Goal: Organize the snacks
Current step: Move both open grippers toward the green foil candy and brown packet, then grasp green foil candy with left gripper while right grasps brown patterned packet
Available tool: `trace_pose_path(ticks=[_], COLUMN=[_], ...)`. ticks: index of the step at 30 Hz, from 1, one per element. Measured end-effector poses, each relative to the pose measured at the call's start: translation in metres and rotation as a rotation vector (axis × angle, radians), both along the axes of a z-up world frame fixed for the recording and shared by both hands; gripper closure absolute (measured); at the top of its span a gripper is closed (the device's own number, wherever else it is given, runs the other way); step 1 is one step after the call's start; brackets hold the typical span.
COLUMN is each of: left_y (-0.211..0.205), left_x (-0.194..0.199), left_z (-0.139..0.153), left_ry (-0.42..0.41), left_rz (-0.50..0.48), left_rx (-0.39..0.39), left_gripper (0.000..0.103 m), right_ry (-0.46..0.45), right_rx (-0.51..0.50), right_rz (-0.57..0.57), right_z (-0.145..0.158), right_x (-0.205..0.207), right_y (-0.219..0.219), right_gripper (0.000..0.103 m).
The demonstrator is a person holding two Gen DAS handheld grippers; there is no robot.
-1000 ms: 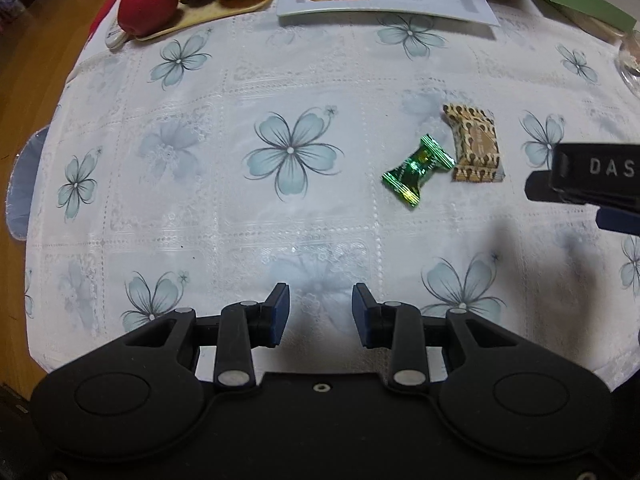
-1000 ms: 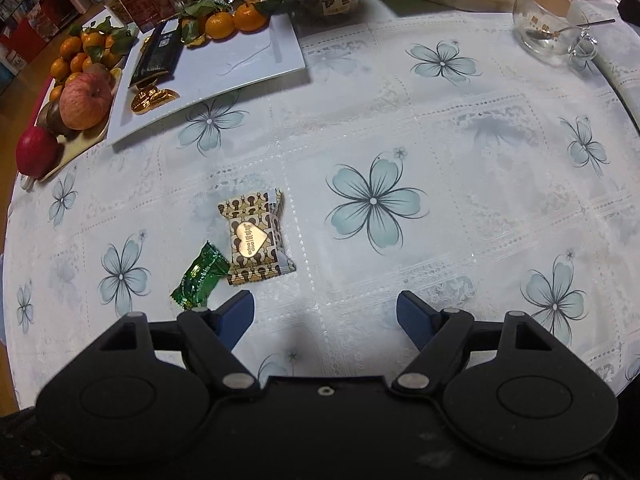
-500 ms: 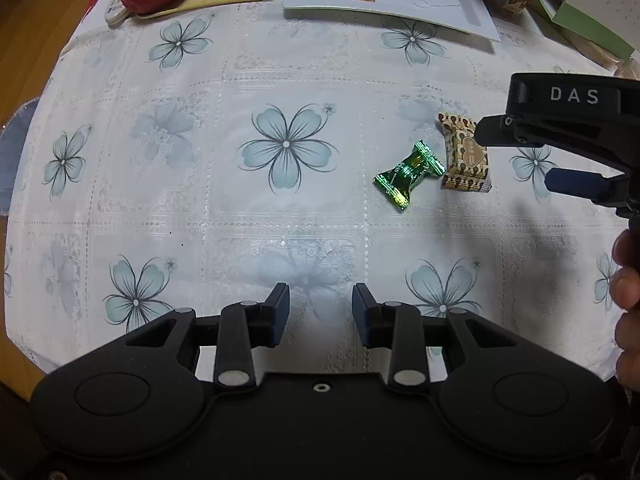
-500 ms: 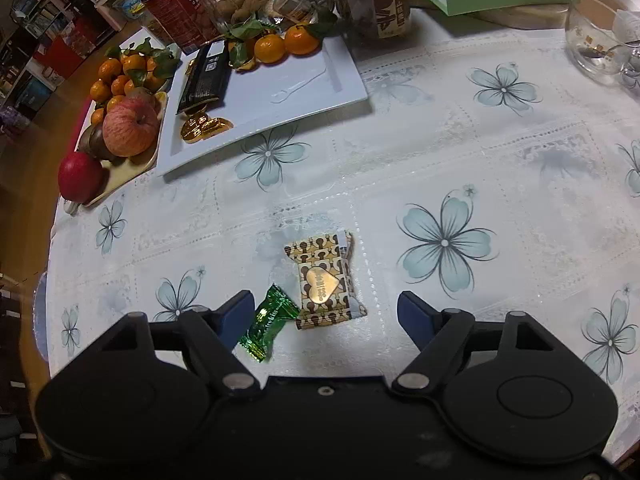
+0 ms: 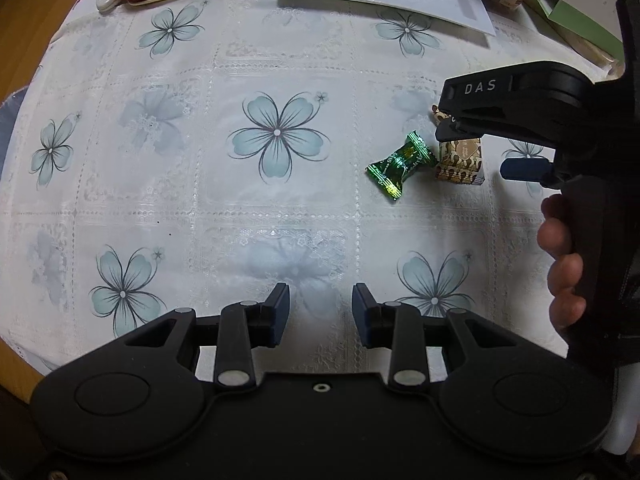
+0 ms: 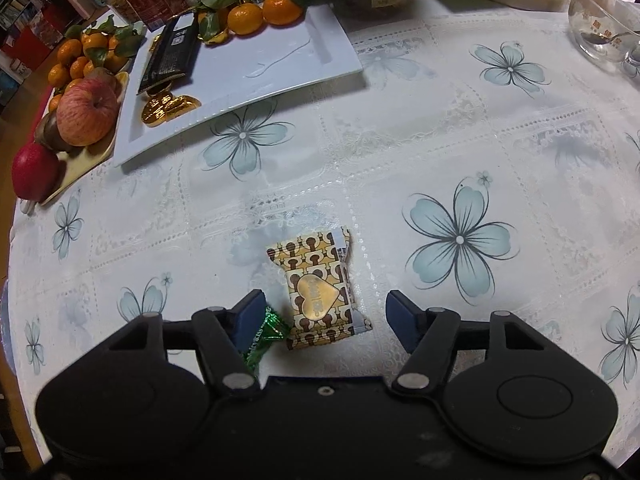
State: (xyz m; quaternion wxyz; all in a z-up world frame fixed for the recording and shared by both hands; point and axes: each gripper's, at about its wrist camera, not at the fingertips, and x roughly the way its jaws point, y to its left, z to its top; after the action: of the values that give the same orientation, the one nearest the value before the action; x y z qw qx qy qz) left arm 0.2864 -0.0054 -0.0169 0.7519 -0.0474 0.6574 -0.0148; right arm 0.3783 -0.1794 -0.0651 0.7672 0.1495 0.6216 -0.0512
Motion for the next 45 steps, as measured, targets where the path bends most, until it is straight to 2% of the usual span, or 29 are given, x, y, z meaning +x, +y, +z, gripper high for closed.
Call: trace_pose_path(ticks=[1, 3, 5, 8, 15, 18, 23, 29, 34, 43, 45], left_y=[0.000, 0.000, 0.000, 0.000, -0.011, -0.025, -0.046, -0.064, -0.074, -0.082, -0.084], left_x=[0.000, 0.000, 0.000, 0.001, 0.007, 0.013, 0.030, 0.048, 0.057, 0.064, 0.064], left_z=[0.000, -0.001, -0.001, -0.003, 0.001, 0.001, -0.004, -0.009, -0.022, -0.041, -0.046], left_ry=[0.001, 0.000, -0.007, -0.016, -0.096, -0.154, -0.180, -0.233, -0.210, -0.181, -0.165], left_rz=[-0.001, -0.004, -0.006, -0.006, -0.030, -0.090, -0.203, -0.281, -0.347, -0.348, -0.349], left_rx=[-0.003, -0.002, 0.006, 0.021, 0.026, 0.056, 0.044, 0.091, 0.096, 0.121, 0.115], left_gripper=[0.060, 0.060, 0.060, 0.060, 0.060, 0.060, 0.060, 0.060, 0.059, 0.060, 0.062], right_ry=[0.005, 0.017, 0.033, 0.030, 0.017, 0.048, 0.105, 0.123, 0.144, 0.192, 0.191], right_rx=[-0.004, -0.005, 0.004, -0.006, -0.003, 0.013, 0.064, 0.105, 0.140, 0.198, 0.197], right_rz=[-0.001, -0.002, 0.009, 0.026, 0.010, -0.003, -0.025, -0.030, -0.046, -0.039, -0.035], right_z=[-0.002, -0.006, -0.009, -0.007, 0.014, 0.017, 0.016, 0.023, 0.026, 0.025, 0.026], right_x=[0.001, 0.003, 0.004, 0.003, -0.010, -0.020, -0.038, -0.052, -0.058, -0.061, -0.061], right_y=[0.000, -0.001, 0.000, 0.002, -0.021, -0.036, -0.057, -0.072, -0.082, -0.081, -0.081], right_gripper=[0.038, 0.054, 0.062, 0.069, 0.070, 0.070, 0.070, 0.070, 0.070, 0.070, 0.069])
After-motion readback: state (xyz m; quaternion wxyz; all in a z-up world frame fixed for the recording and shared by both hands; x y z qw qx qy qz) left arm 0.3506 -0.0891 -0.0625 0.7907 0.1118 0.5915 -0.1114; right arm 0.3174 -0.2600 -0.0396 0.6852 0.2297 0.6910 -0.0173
